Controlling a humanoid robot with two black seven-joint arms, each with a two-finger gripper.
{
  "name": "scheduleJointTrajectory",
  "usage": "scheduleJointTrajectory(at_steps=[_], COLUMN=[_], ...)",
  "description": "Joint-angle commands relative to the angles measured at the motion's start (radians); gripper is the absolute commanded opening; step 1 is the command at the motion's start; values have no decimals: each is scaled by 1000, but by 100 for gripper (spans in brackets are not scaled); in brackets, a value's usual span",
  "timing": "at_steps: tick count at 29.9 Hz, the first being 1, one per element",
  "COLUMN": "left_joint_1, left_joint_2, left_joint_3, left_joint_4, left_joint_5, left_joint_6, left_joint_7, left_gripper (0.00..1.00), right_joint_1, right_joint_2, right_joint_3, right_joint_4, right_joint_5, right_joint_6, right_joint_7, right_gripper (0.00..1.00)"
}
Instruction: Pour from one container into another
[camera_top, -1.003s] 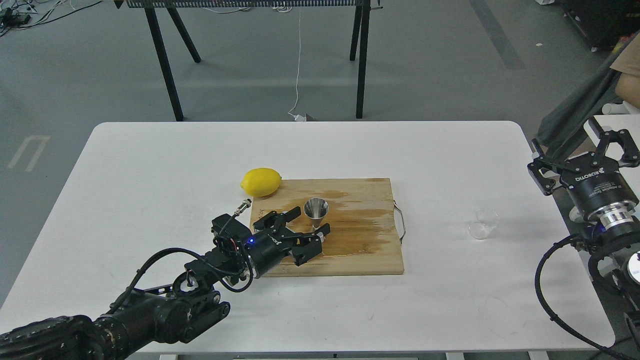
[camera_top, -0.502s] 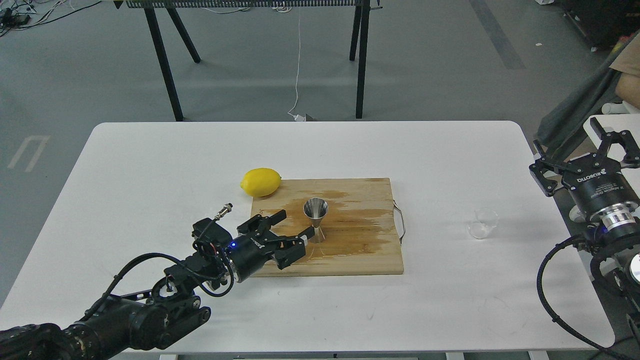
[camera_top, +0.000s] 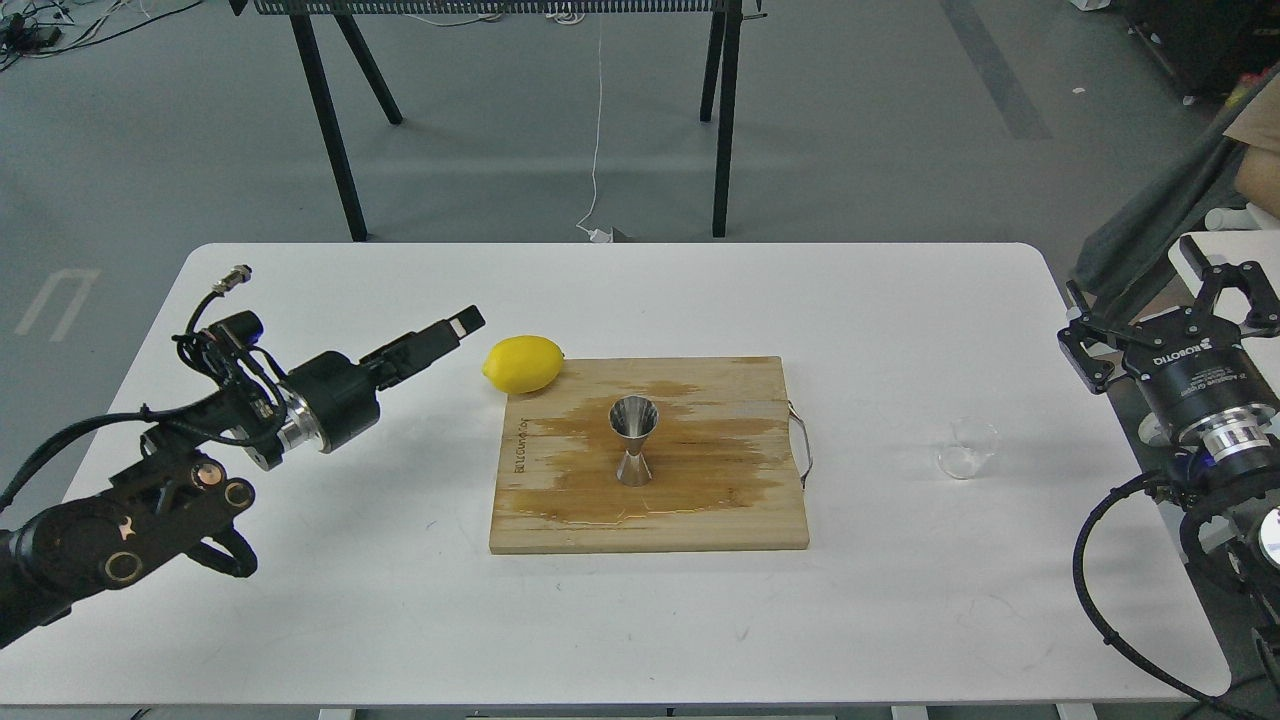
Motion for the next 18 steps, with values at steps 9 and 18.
scheduleJointTrajectory(at_steps=[9,18], left_joint_1=[-47,-35], left_joint_2=[60,88], left_joint_3=[-177,-173], left_joint_4=[310,329], left_joint_5=[-681,-1074], left_joint_6=[-306,-306], left_joint_7=[0,0], left_gripper=[96,97], right_joint_1=[0,-4], right_joint_2=[14,29], right_joint_3=[-3,-20], right_joint_4=[6,139], right_joint_5=[5,253], right_joint_6=[0,0], right_joint_7=[-6,-11], right_gripper=[99,98])
